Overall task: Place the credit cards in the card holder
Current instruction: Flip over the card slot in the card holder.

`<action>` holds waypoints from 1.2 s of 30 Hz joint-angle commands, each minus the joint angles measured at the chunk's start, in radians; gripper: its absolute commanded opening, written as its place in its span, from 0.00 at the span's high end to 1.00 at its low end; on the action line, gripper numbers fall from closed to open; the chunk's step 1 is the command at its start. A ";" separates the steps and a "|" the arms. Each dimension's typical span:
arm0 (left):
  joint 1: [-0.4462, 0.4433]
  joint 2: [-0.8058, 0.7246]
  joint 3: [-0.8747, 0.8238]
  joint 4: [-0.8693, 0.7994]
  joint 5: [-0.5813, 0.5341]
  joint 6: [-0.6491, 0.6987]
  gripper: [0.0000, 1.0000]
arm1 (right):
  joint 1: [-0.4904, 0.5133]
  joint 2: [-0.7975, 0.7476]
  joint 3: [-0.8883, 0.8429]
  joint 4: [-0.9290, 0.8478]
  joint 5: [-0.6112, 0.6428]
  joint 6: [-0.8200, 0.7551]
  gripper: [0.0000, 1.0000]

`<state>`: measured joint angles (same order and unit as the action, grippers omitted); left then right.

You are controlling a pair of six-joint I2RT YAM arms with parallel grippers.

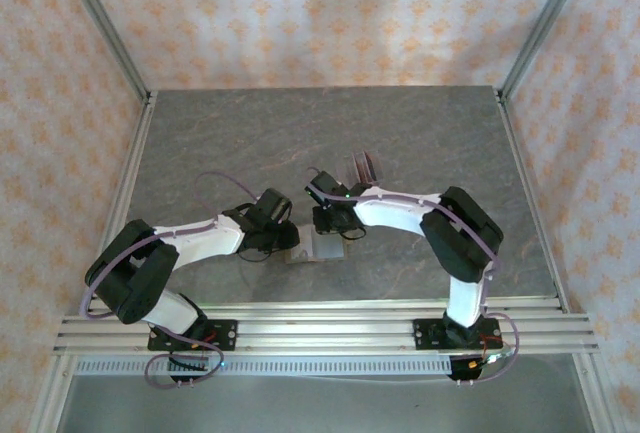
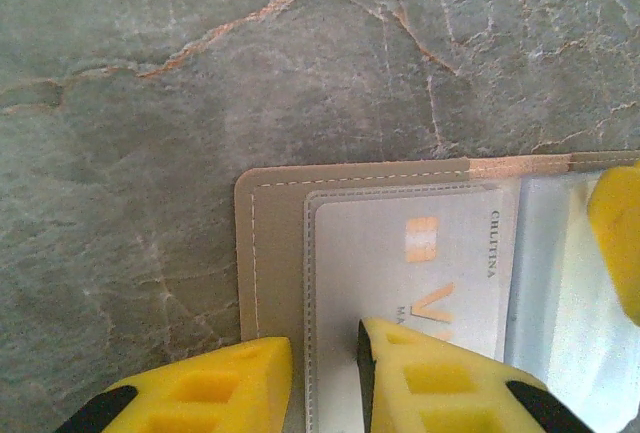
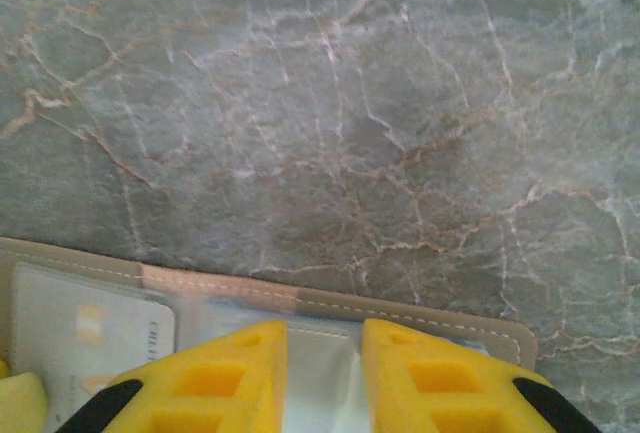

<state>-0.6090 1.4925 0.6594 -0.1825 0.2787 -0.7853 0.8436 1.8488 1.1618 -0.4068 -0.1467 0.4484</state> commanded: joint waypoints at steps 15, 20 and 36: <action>-0.012 0.075 -0.023 -0.038 -0.005 0.000 0.73 | 0.064 0.015 -0.025 -0.107 0.229 -0.009 0.68; -0.012 0.080 -0.026 -0.033 -0.004 -0.003 0.73 | 0.072 0.009 -0.038 -0.114 0.253 -0.007 0.67; -0.012 0.100 -0.022 -0.025 -0.004 0.001 0.73 | 0.084 0.000 -0.110 -0.051 0.130 0.037 0.74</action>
<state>-0.6086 1.5082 0.6674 -0.1890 0.2790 -0.7853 0.9241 1.8397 1.1103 -0.3801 0.0456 0.4660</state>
